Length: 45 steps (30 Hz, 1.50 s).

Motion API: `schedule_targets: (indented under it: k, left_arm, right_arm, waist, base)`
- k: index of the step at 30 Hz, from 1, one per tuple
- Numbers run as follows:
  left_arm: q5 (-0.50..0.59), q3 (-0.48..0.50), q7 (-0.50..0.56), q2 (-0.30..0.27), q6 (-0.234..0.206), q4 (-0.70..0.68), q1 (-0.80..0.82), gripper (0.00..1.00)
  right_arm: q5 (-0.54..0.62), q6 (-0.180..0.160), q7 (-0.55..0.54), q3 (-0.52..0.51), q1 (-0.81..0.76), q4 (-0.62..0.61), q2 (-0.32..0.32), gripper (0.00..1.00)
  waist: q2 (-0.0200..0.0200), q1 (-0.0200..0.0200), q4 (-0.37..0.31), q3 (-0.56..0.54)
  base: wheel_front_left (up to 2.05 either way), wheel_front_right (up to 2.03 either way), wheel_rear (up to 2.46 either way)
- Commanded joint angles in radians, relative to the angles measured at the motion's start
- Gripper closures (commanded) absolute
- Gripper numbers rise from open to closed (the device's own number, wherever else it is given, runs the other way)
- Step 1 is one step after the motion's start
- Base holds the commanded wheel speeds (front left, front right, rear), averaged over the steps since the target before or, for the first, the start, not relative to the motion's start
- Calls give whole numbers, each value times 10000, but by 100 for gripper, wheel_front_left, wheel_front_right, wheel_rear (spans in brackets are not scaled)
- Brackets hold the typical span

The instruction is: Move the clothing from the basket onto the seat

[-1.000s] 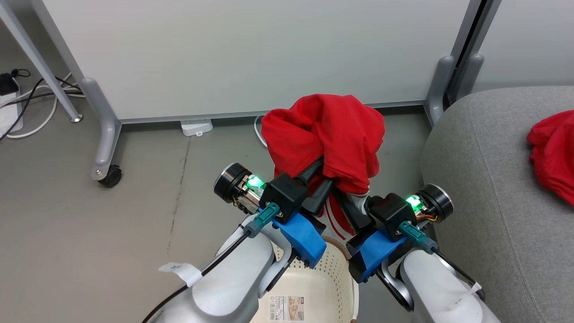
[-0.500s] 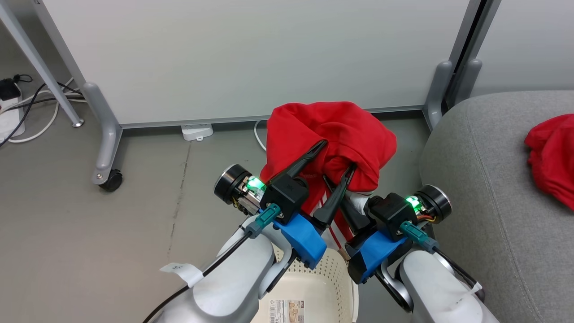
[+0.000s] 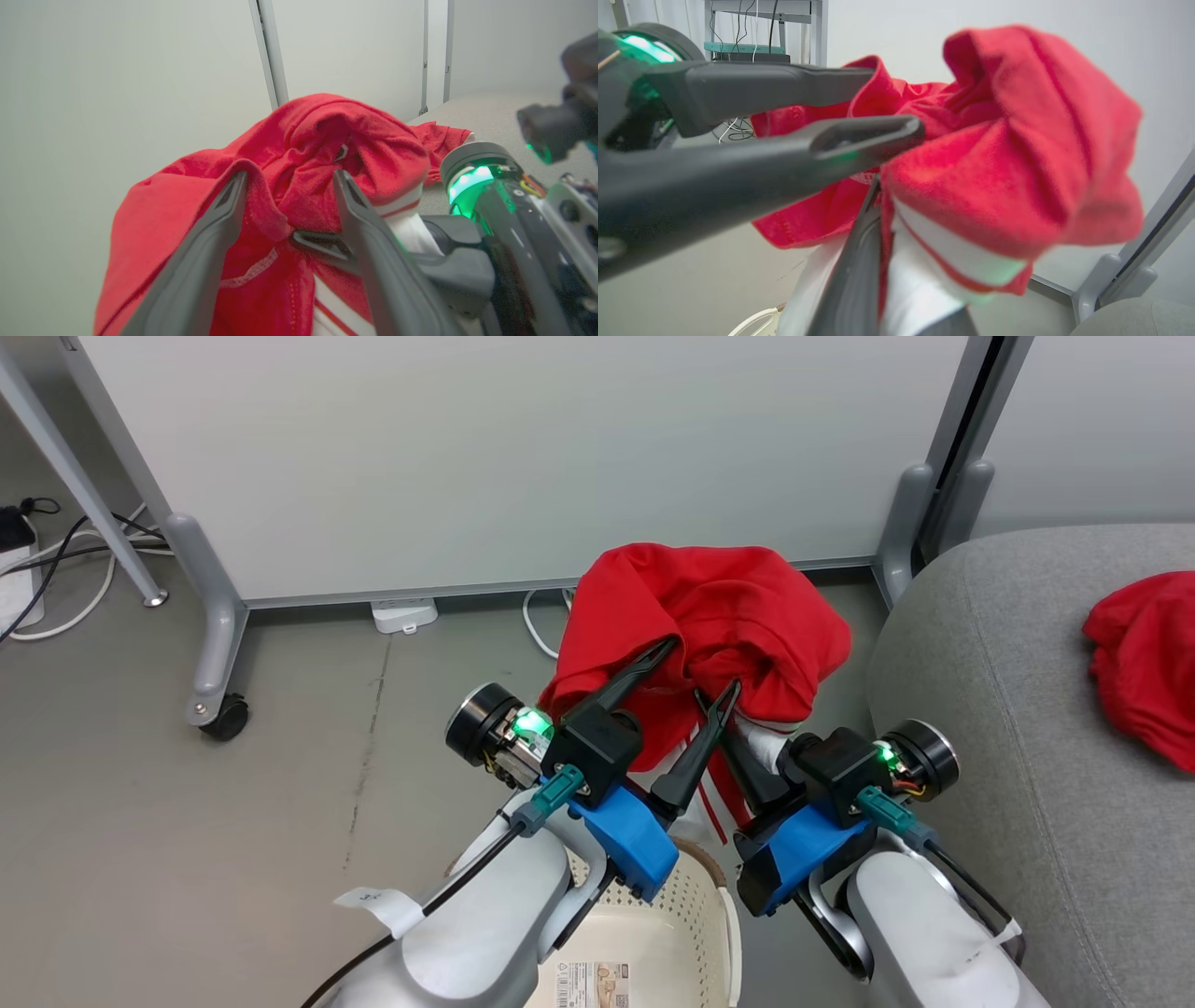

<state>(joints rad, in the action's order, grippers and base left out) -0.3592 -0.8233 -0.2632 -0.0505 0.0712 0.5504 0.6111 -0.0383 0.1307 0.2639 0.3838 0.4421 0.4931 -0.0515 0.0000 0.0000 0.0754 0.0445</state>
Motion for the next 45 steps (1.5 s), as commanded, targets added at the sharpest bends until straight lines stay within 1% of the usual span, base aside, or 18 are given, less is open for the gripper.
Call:
schedule_targets:
  k: [1, 9, 13, 21, 30, 34, 39, 45]
  left_arm:
    - [63, 33, -26, 1, 5, 2, -166, 0]
    - [192, 173, -26, -70, -18, -245, -223, 0]
    - [303, 289, -26, -170, -52, -443, -260, 0]
    - [514, 430, -26, -317, 16, -641, -249, 0]
    - [609, 372, -26, -264, 121, -728, -340, 0]
    - [664, 272, -26, -218, 176, -686, -319, 0]
    - [700, 223, -26, -181, 223, -620, -193, 0]
    - [745, 274, -26, -152, 235, -614, -55, 0]
  right_arm:
    - [-7, 2, 8, -121, -134, -97, 19, 100]
    - [120, 2, 7, -609, -274, -236, 8, 100]
    - [210, 2, 7, -952, -376, -394, -46, 100]
    - [264, 2, 8, -1470, -600, -813, -147, 100]
    - [243, 2, 6, -2118, -1159, -1248, -125, 100]
    - [242, 2, 6, -2255, -1382, -1412, -88, 100]
    - [194, 2, 6, -2381, -1546, -1521, -44, 100]
    - [217, 2, 6, -2533, -1565, -1743, -20, 100]
  waist:
    - [0, 0, -84, 12]
    - [0, 0, -693, 217]
    - [0, 0, -1279, 417]
    - [0, 0, -2613, 763]
    - [0, 0, -3950, 877]
    - [0, 0, -4442, 956]
    - [0, 0, -4785, 1046]
    - [0, 0, -4764, 1175]
  base:
    - [0, 0, 0]
    - [0, 0, 0]
    - [0, 0, 0]
    - [0, 0, 0]
    - [0, 0, 0]
    - [0, 0, 0]
    - [0, 0, 0]
    - [0, 0, 0]
